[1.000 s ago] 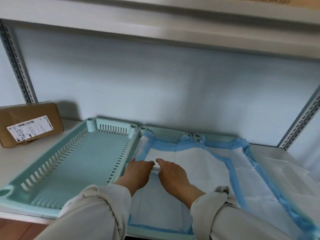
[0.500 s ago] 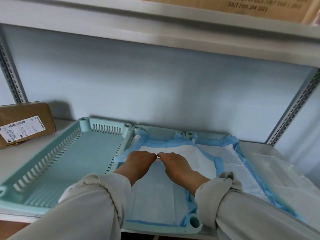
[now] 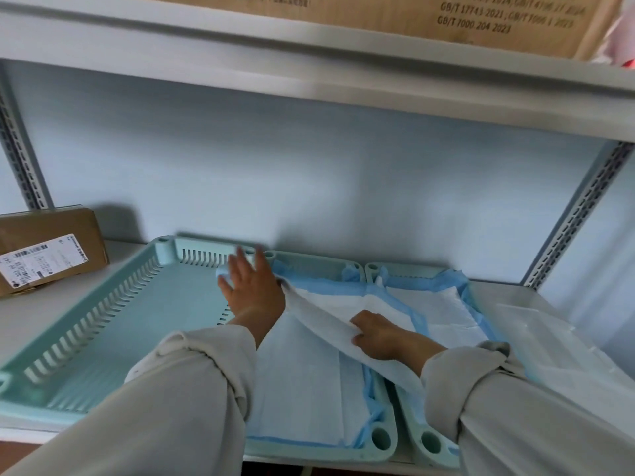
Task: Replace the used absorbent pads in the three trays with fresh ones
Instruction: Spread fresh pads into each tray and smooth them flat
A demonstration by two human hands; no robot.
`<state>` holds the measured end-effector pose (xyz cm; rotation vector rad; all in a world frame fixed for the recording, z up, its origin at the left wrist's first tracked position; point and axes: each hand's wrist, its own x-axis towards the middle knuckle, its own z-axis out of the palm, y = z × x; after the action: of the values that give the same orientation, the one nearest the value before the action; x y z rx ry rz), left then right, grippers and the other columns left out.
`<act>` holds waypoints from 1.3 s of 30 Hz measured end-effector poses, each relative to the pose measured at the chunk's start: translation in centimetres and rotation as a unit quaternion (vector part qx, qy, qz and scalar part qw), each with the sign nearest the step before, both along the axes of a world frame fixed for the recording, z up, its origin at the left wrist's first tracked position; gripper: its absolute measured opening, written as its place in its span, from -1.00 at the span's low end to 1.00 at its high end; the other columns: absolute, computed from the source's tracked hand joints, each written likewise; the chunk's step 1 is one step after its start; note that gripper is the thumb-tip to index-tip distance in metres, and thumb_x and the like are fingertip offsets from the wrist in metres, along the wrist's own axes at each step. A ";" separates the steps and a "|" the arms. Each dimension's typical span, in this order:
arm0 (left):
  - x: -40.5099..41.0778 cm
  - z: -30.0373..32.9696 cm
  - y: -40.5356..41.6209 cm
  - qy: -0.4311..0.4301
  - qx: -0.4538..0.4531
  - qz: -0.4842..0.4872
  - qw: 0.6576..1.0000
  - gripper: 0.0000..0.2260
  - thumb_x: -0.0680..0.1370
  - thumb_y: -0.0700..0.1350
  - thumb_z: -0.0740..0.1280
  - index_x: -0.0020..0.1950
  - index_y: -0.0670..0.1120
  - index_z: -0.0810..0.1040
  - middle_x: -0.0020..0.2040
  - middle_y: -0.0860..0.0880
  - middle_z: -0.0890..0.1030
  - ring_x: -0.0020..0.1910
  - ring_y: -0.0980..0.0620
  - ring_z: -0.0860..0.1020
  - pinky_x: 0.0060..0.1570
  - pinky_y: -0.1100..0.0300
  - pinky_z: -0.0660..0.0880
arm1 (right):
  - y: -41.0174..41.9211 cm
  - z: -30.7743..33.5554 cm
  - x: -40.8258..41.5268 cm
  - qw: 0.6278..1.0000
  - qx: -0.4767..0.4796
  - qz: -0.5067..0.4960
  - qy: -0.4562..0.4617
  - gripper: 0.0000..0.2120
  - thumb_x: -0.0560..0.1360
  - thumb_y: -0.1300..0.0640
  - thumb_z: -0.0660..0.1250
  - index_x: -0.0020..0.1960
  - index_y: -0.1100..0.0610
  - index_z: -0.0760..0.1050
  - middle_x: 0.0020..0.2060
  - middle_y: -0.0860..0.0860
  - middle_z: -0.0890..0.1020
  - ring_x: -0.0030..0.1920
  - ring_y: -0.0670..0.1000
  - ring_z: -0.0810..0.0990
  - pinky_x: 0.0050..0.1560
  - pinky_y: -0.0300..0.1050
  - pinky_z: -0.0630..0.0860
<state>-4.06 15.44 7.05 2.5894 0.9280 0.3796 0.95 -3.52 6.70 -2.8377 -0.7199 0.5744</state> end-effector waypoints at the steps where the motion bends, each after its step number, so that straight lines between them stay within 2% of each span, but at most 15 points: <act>1: -0.1 0.5 -0.3 -0.061 -0.125 0.075 0.987 -0.27 0.59 0.03 0.22 0.56 -0.02 -0.21 0.57 -0.14 -0.16 0.56 -0.12 -0.15 0.48 -0.16 -0.09 | 0.3 0.1 -0.2 1.000 0.025 -0.009 0.007 -0.59 0.62 0.12 0.13 0.46 0.16 0.23 0.41 0.11 0.34 0.39 0.10 0.33 0.37 -0.12 0.23; 4: 0.0 0.9 -1.4 -0.147 -0.429 0.155 0.877 -0.11 0.52 0.23 0.25 0.56 -0.14 -0.22 0.57 -0.18 -0.03 0.54 -0.19 0.04 0.47 -0.13 0.09 | 1.8 0.3 -1.0 0.996 0.087 -0.031 -0.008 -0.65 0.62 0.11 0.15 0.38 0.17 0.33 0.32 0.11 0.44 0.29 0.11 0.44 0.26 -0.12 0.33; 8: -0.9 0.7 -4.0 -0.055 -0.566 0.029 0.822 -0.16 0.46 0.28 0.30 0.55 -0.06 -0.03 0.51 -0.14 0.21 0.43 -0.22 0.28 0.30 -0.15 0.37 | 4.5 0.2 -2.4 0.996 0.075 0.022 -0.047 -0.68 0.63 0.13 0.12 0.35 0.17 0.38 0.28 0.14 0.50 0.24 0.14 0.49 0.20 -0.09 0.38; 10: -0.6 0.2 -4.3 -0.048 -0.563 0.024 0.825 -0.36 0.54 0.07 0.33 0.48 -0.08 0.07 0.40 -0.16 0.34 0.36 -0.21 0.37 0.28 -0.12 0.43 | 5.8 -0.1 -3.5 0.994 0.081 0.057 -0.046 -0.65 0.63 0.14 0.09 0.39 0.17 0.34 0.30 0.15 0.49 0.27 0.16 0.48 0.27 -0.06 0.38; 12: -0.9 0.0 -4.1 -0.054 -0.532 0.039 0.844 -0.68 0.64 -0.14 0.14 0.38 -0.14 0.20 0.21 -0.14 0.41 0.31 -0.17 0.39 0.31 -0.07 0.40 | 6.8 -0.7 -4.2 0.992 0.084 0.095 -0.010 -0.62 0.61 0.18 0.12 0.42 0.14 0.31 0.33 0.14 0.47 0.29 0.15 0.47 0.31 -0.03 0.38; 14: -1.3 -0.8 -2.8 -0.080 -0.428 0.006 0.900 -0.61 0.64 -0.26 0.04 0.46 -0.05 0.22 0.23 -0.16 0.43 0.29 -0.17 0.40 0.32 -0.02 0.40 | 7.2 -1.2 -4.4 0.988 0.076 0.119 0.066 -0.49 0.56 0.17 0.23 0.48 0.08 0.22 0.39 0.08 0.40 0.35 0.12 0.41 0.34 -0.04 0.36; 16: -1.9 -1.0 -1.1 -0.073 -0.329 -0.058 0.940 -0.50 0.60 -0.34 0.05 0.51 -0.01 0.16 0.33 -0.16 0.43 0.29 -0.17 0.41 0.28 0.03 0.40 | 6.9 -1.4 -4.0 0.972 0.097 0.102 0.189 -0.37 0.50 -0.07 0.34 0.50 0.01 0.20 0.41 0.01 0.38 0.37 0.08 0.39 0.39 0.01 0.34; 19: -2.8 -0.4 2.1 -0.092 -0.331 -0.138 0.929 -0.39 0.52 -0.44 0.02 0.51 0.00 0.21 0.33 -0.15 0.47 0.28 -0.14 0.44 0.27 0.02 0.42 | 7.1 -0.9 -3.3 0.932 0.182 0.000 0.313 -0.23 0.42 -0.39 0.21 0.47 0.04 0.26 0.39 -0.01 0.40 0.38 0.05 0.38 0.41 0.08 0.29; 22: -4.2 0.8 4.9 -0.099 -0.323 -0.178 0.924 -0.31 0.44 -0.47 -0.01 0.50 0.02 0.26 0.32 -0.11 0.47 0.29 -0.13 0.44 0.26 0.01 0.43 | 7.7 -0.5 -2.2 0.942 0.241 -0.085 0.216 -0.32 0.51 -0.31 0.14 0.44 0.15 0.30 0.37 0.09 0.41 0.33 0.09 0.42 0.35 0.02 0.32; 25: -4.9 0.8 7.5 -0.109 -0.293 -0.150 0.938 -0.29 0.43 -0.46 -0.02 0.50 0.06 0.25 0.39 -0.08 0.42 0.36 -0.11 0.39 0.33 0.01 0.38 | 8.0 -1.1 -1.3 0.975 0.160 -0.092 0.121 -0.42 0.58 -0.04 0.23 0.48 0.24 0.20 0.42 0.13 0.32 0.33 0.10 0.39 0.25 -0.08 0.36; 31: -6.3 -1.4 9.8 -0.011 -0.293 -0.033 0.956 -0.36 0.57 -0.22 0.18 0.57 0.01 -0.07 0.41 -0.14 0.33 0.24 -0.20 0.45 -0.01 -0.01 0.58 | 9.0 -3.7 -1.1 0.978 0.075 -0.117 0.157 -0.43 0.56 0.11 0.29 0.46 0.27 0.15 0.36 0.19 0.36 0.28 0.10 0.42 0.26 -0.08 0.40; 33: -6.9 -2.2 10.1 -0.008 -0.314 -0.010 0.949 -0.41 0.55 -0.21 0.20 0.54 -0.01 0.03 0.36 -0.15 0.36 0.23 -0.20 0.46 0.03 -0.07 0.59 | 9.5 -5.1 -0.8 0.976 0.078 -0.130 0.156 -0.48 0.54 0.13 0.31 0.40 0.26 0.20 0.20 0.16 0.44 0.21 0.11 0.44 0.21 -0.09 0.43; 35: -7.1 -2.7 10.4 -0.007 -0.314 0.001 0.949 -0.49 0.54 -0.23 0.20 0.47 -0.05 0.15 0.30 -0.17 0.40 0.21 -0.21 0.47 -0.01 -0.11 0.60 | 9.8 -6.2 -0.4 0.969 0.108 -0.161 0.153 -0.63 0.52 0.16 0.33 0.24 0.23 0.28 -0.13 0.08 0.43 -0.02 0.08 0.45 -0.05 -0.11 0.51; 37: -7.2 -3.1 10.5 0.007 -0.292 0.005 0.956 -0.56 0.54 -0.23 0.20 0.40 -0.07 0.21 0.26 -0.16 0.42 0.17 -0.20 0.48 -0.07 -0.07 0.62 | 9.9 -7.0 -0.1 0.958 0.137 -0.198 0.152 -0.71 0.50 0.16 0.35 0.08 0.22 0.29 -0.30 0.07 0.38 -0.28 0.02 0.43 -0.37 -0.17 0.42; 39: -7.2 -3.3 10.5 0.012 -0.280 0.005 0.960 -0.60 0.53 -0.22 0.22 0.36 -0.08 0.24 0.23 -0.16 0.44 0.15 -0.20 0.50 -0.12 -0.04 0.62 | 9.8 -7.6 0.2 0.948 0.167 -0.228 0.143 -0.77 0.48 0.16 0.37 -0.05 0.22 0.32 -0.36 0.08 0.41 -0.42 -0.01 0.38 -0.45 -0.22 0.31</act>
<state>-11.22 25.95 3.76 2.0727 0.8987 0.0676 1.16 6.25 -0.95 -2.4102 -0.0865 0.6849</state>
